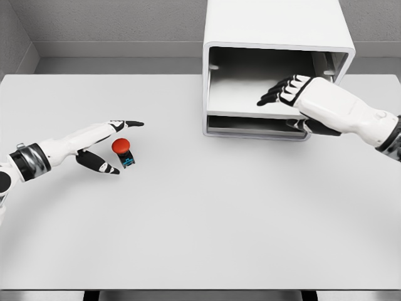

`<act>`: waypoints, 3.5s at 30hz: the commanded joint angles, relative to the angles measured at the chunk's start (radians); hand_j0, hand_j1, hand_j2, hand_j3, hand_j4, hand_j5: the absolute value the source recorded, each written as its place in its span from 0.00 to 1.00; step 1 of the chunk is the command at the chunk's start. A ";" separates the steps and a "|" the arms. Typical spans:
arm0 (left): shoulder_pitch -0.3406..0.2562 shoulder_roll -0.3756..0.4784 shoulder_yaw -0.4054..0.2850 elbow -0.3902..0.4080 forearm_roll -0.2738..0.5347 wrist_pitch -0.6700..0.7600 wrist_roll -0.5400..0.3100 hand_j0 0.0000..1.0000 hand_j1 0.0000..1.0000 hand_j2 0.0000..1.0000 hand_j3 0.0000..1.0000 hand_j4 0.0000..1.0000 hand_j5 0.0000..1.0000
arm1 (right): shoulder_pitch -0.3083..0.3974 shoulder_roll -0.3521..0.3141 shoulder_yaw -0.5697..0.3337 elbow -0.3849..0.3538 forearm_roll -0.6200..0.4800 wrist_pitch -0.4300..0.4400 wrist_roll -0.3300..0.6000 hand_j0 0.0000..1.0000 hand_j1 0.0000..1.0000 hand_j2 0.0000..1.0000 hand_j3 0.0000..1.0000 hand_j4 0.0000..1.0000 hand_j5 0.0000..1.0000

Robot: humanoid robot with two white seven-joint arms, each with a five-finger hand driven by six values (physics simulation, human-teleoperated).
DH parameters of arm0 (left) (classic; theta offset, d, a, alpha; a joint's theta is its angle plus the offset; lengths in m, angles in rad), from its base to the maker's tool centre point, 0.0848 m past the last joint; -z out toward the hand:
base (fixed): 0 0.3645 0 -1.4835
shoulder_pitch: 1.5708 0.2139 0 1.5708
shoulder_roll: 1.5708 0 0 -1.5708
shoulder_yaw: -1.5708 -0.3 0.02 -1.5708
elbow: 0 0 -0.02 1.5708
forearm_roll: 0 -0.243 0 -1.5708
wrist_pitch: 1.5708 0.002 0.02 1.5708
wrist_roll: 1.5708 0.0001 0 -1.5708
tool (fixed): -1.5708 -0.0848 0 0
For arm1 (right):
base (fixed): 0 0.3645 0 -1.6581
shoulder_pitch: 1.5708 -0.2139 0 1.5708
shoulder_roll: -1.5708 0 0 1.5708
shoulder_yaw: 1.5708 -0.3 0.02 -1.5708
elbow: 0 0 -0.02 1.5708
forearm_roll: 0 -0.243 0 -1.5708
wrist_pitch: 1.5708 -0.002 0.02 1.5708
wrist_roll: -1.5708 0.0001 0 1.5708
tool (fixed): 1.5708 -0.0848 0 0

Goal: Slide open multi-storey tabletop storage cabinets and put open load switch and slide close multi-storey tabletop storage cabinets

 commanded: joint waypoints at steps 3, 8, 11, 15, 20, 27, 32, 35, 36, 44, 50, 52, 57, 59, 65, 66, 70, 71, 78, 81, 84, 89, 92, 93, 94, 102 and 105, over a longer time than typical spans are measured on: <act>0.000 -0.001 0.000 0.001 0.004 0.000 0.000 1.00 1.00 1.00 1.00 1.00 1.00 | 0.000 0.033 0.021 0.000 0.011 0.049 -0.001 0.81 0.81 0.81 0.81 0.81 0.81; 0.000 -0.001 0.000 0.003 0.004 0.000 0.000 1.00 1.00 1.00 1.00 1.00 1.00 | 0.000 0.037 0.042 0.000 0.012 0.049 -0.001 0.81 0.81 0.81 0.81 0.81 0.81; 0.000 -0.001 0.002 0.003 0.004 0.000 0.000 1.00 1.00 1.00 1.00 1.00 1.00 | 0.005 0.073 0.048 0.000 0.030 0.050 -0.001 0.81 0.81 0.81 0.81 0.81 0.81; 0.000 -0.001 0.002 0.001 0.006 0.000 0.000 1.00 1.00 1.00 1.00 1.00 1.00 | 0.002 0.091 0.067 0.001 0.043 0.086 -0.002 0.85 0.85 0.85 0.85 0.85 0.85; 0.000 -0.001 0.002 0.001 0.007 0.000 0.000 1.00 1.00 1.00 1.00 1.00 1.00 | 0.000 0.092 0.064 0.004 0.043 0.115 -0.002 0.90 0.90 0.90 0.90 0.90 0.90; 0.000 0.000 0.002 0.001 0.007 0.000 0.000 1.00 1.00 1.00 1.00 1.00 1.00 | 0.000 0.094 0.062 0.014 0.057 0.175 -0.002 0.90 0.90 0.90 0.90 0.90 0.90; 0.002 0.000 0.002 0.000 0.009 0.000 0.000 1.00 1.00 1.00 1.00 1.00 1.00 | -0.002 0.096 0.068 0.049 0.076 0.188 -0.001 0.90 0.90 0.90 0.90 0.90 0.90; 0.002 0.000 0.003 0.000 0.009 0.000 0.000 1.00 1.00 1.00 1.00 1.00 1.00 | -0.009 0.096 0.078 0.057 0.092 0.219 -0.001 0.90 0.90 0.90 0.90 0.90 0.90; 0.002 0.000 0.003 0.000 0.007 0.000 0.000 1.00 1.00 1.00 1.00 1.00 1.00 | -0.009 0.096 0.078 0.057 0.093 0.227 -0.001 0.90 0.90 0.90 0.90 0.90 0.90; 0.002 0.000 0.002 0.000 0.007 -0.002 0.000 0.85 0.85 0.85 0.85 0.85 0.85 | 0.000 0.094 0.096 0.038 0.116 0.230 -0.001 0.90 0.90 0.90 0.90 0.90 0.90; 0.005 0.000 0.002 0.000 0.006 -0.002 0.000 0.86 0.86 0.86 0.86 0.86 0.86 | 0.015 0.092 0.096 0.014 0.116 0.230 -0.002 0.92 0.92 0.92 0.92 0.92 0.92; 0.005 0.000 0.003 0.000 0.006 -0.002 0.000 0.85 0.85 0.85 0.85 0.85 0.85 | 0.023 0.092 0.096 0.012 0.118 0.230 -0.002 0.92 0.92 0.92 0.92 0.92 0.92; 0.005 0.000 0.002 0.001 0.006 -0.002 0.000 0.79 0.79 0.79 0.79 0.79 0.79 | 0.032 0.089 0.096 0.000 0.116 0.228 -0.002 0.92 0.92 0.92 0.92 0.92 0.92; 0.005 0.000 0.002 0.001 0.006 -0.002 0.000 0.79 0.79 0.79 0.79 0.79 0.79 | 0.035 0.085 0.096 0.000 0.113 0.227 -0.002 0.92 0.92 0.92 0.92 0.92 0.92; 0.005 0.000 0.003 0.001 0.006 -0.002 0.000 0.70 0.70 0.70 0.70 0.70 0.70 | 0.035 0.079 0.093 0.000 0.107 0.222 -0.001 0.83 0.83 0.83 0.83 0.83 0.83; 0.005 0.000 0.003 0.001 0.006 -0.002 0.000 0.70 0.70 0.70 0.70 0.70 0.70 | 0.035 0.079 0.091 0.000 0.106 0.222 -0.001 0.83 0.83 0.83 0.83 0.83 0.83; 0.008 0.002 0.003 0.000 0.007 -0.002 0.000 0.70 0.70 0.70 0.70 0.70 0.70 | 0.038 0.077 0.090 0.000 0.104 0.221 -0.001 0.83 0.83 0.83 0.83 0.83 0.83; 0.008 0.002 0.003 0.000 0.009 -0.002 0.000 0.70 0.70 0.70 0.70 0.70 0.70 | 0.038 0.069 0.090 0.000 0.104 0.219 -0.001 0.83 0.83 0.83 0.83 0.83 0.83; 0.008 0.003 0.003 0.001 0.009 -0.002 0.000 0.67 0.67 0.67 0.67 0.67 0.67 | 0.040 0.056 0.085 -0.002 0.103 0.195 -0.001 0.83 0.83 0.83 0.83 0.83 0.83; 0.009 0.002 0.003 -0.002 0.009 -0.002 0.000 0.64 0.64 0.64 0.64 0.64 0.64 | 0.038 0.056 0.084 0.000 0.101 0.152 -0.001 0.83 0.83 0.83 0.83 0.83 0.83; 0.018 0.005 0.003 -0.003 0.009 -0.002 0.000 0.62 0.62 0.62 0.62 0.62 0.62 | 0.038 0.053 0.082 -0.002 0.090 0.118 -0.001 0.83 0.83 0.83 0.83 0.83 0.83; 0.018 0.003 0.003 -0.005 0.009 -0.002 0.000 0.58 0.58 0.58 0.58 0.58 0.58 | 0.038 0.050 0.078 -0.002 0.089 0.081 -0.001 0.83 0.83 0.83 0.83 0.83 0.83; 0.018 0.003 0.005 -0.007 0.009 -0.002 0.000 0.55 0.55 0.55 0.55 0.55 0.55 | 0.038 0.050 0.078 -0.002 0.089 0.076 -0.001 0.83 0.83 0.83 0.83 0.83 0.83; 0.018 0.003 0.005 -0.007 0.009 -0.002 0.000 0.55 0.55 0.55 0.55 0.55 0.55 | 0.038 0.050 0.078 -0.002 0.089 0.075 -0.001 0.83 0.83 0.83 0.83 0.83 0.83; 0.018 0.003 0.005 -0.007 0.009 -0.002 0.000 0.55 0.55 0.55 0.55 0.55 0.55 | 0.038 0.050 0.078 -0.002 0.089 0.058 -0.001 0.83 0.83 0.83 0.83 0.83 0.83; 0.018 0.003 0.005 -0.008 0.010 -0.002 0.000 0.46 0.46 0.46 0.46 0.46 0.46 | 0.038 0.050 0.076 0.000 0.087 0.018 -0.002 0.84 0.84 0.84 0.84 0.84 0.84; 0.018 0.003 0.006 -0.010 0.010 -0.002 0.000 0.45 0.45 0.45 0.45 0.45 0.45 | 0.035 0.050 0.052 0.000 0.077 0.018 -0.004 0.85 0.85 0.85 0.85 0.85 0.85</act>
